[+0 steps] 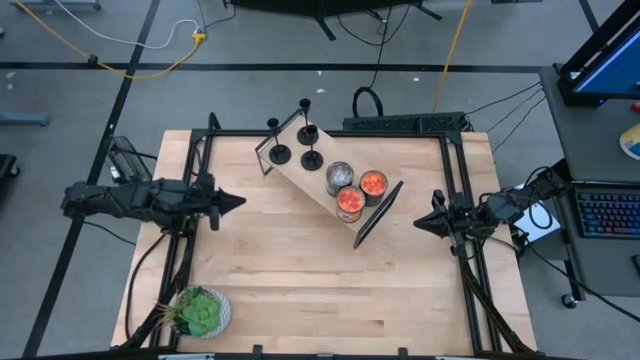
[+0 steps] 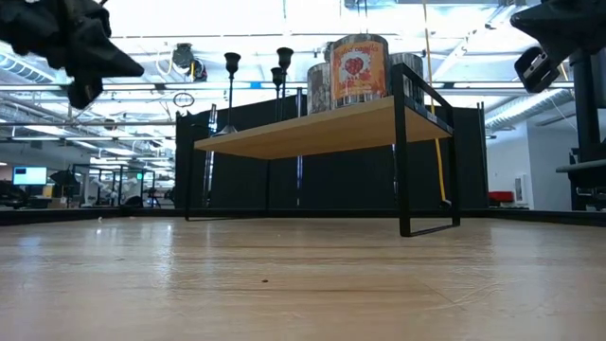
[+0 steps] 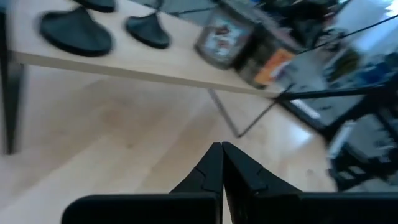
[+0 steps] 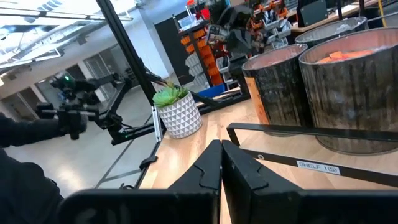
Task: Pick & Place candle stick holders
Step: Return to Home Position
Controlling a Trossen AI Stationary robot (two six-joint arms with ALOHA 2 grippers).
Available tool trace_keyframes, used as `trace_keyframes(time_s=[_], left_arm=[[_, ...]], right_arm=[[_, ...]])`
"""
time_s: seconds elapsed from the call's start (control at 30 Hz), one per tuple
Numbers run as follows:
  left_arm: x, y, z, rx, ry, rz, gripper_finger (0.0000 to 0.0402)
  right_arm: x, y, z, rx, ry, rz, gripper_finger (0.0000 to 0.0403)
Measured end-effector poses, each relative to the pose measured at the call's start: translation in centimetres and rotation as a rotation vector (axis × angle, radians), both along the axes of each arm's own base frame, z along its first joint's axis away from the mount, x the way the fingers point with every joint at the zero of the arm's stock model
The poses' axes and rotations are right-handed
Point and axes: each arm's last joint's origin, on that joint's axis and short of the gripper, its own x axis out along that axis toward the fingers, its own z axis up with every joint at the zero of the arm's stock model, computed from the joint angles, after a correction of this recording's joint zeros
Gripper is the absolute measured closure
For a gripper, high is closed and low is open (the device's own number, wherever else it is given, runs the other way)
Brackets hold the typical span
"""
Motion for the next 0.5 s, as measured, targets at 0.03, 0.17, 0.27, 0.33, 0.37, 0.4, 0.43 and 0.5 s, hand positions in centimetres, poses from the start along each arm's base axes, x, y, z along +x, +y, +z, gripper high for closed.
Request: trace_keyframes(time_s=[0.03,0.17,0.27,0.33,0.37,0.4,0.43,0.5], left_arm=[[0.1,-0.1,-0.5,-0.007,-0.029,-0.014,0.0399],[0.7,-0.2,-3.1,-0.025,-0.092,-0.059,0.0397],[1.2,-0.3,-4.9,-0.025,-0.122,-0.062,0.0399],[1.4,-0.3,-5.8,-0.017,-0.145,-0.064,0.0396],[1.4,-0.3,-6.2,-0.007,-0.158,-0.064,0.0396],[1.5,-0.3,-6.5,0.003,-0.167,-0.066,0.0397],[1.5,-0.2,-6.8,0.014,-0.171,-0.063,0.0398],[1.5,0.0,-7.3,0.045,-0.163,-0.055,0.0399]], right_arm=[[0.0,0.0,0.0,0.001,-0.003,0.0,0.0403],[0.0,0.0,0.3,0.011,-0.025,0.002,0.0403],[0.0,0.0,0.6,0.026,-0.055,0.002,0.0403],[0.0,0.0,0.7,0.034,-0.063,0.004,0.0403],[0.0,0.0,0.7,0.035,-0.062,0.01,0.0403],[0.0,0.1,0.7,0.036,-0.062,0.023,0.0403],[0.0,0.1,0.7,0.037,-0.064,0.031,0.0403],[-0.1,0.1,0.8,0.039,-0.078,0.05,0.0403]])
